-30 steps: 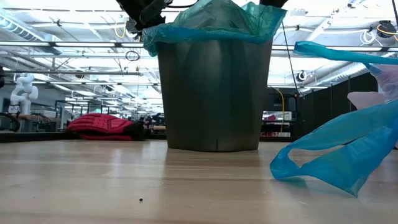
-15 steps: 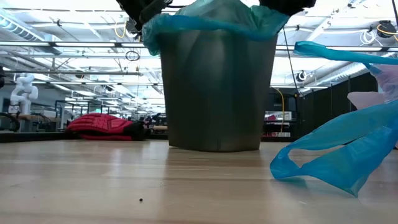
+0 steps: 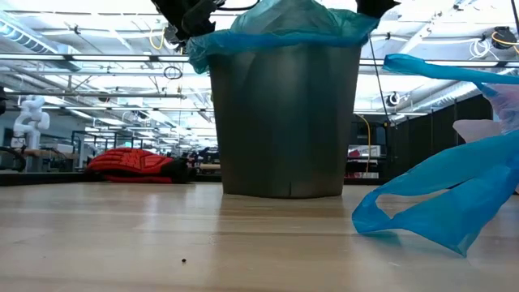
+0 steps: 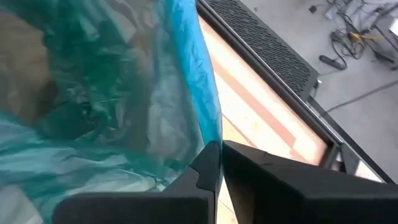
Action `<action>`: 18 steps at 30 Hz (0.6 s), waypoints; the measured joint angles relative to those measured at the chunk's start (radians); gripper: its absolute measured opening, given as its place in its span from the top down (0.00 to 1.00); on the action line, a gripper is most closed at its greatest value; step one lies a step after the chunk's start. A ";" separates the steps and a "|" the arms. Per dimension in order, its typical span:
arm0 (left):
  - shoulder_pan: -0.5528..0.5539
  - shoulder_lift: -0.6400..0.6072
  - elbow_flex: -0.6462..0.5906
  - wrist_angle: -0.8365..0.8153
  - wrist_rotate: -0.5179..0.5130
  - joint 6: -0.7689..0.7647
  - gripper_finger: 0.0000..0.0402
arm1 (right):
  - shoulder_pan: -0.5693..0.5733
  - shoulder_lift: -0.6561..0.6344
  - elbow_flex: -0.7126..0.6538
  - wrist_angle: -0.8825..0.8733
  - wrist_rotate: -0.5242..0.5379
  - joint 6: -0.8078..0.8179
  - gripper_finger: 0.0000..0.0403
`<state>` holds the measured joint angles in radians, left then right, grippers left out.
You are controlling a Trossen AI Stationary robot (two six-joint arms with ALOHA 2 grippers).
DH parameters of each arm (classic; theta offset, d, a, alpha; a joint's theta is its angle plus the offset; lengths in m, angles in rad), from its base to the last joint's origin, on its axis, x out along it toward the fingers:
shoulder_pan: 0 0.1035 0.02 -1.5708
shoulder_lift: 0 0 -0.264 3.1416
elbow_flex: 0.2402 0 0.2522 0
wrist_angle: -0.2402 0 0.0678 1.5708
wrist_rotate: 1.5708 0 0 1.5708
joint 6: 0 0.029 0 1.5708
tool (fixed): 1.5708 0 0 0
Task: Place trash/remove bag and relplace
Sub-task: Insert the blue trash bag into the black trash bin
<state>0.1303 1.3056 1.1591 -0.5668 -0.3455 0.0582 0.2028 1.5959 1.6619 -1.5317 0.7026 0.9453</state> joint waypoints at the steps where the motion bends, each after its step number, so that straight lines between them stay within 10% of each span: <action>1: 0.000 0.000 0.000 0.000 0.000 0.000 1.00 | -0.001 0.000 0.000 -0.014 0.003 0.014 0.98; 18: -0.002 0.000 0.000 -0.001 0.000 -0.001 1.00 | 0.010 -0.003 -0.242 0.115 -0.001 0.158 1.00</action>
<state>0.1284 1.3056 1.1591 -0.5682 -0.3454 0.0576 0.2125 1.5929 1.4201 -1.4166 0.7018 1.1035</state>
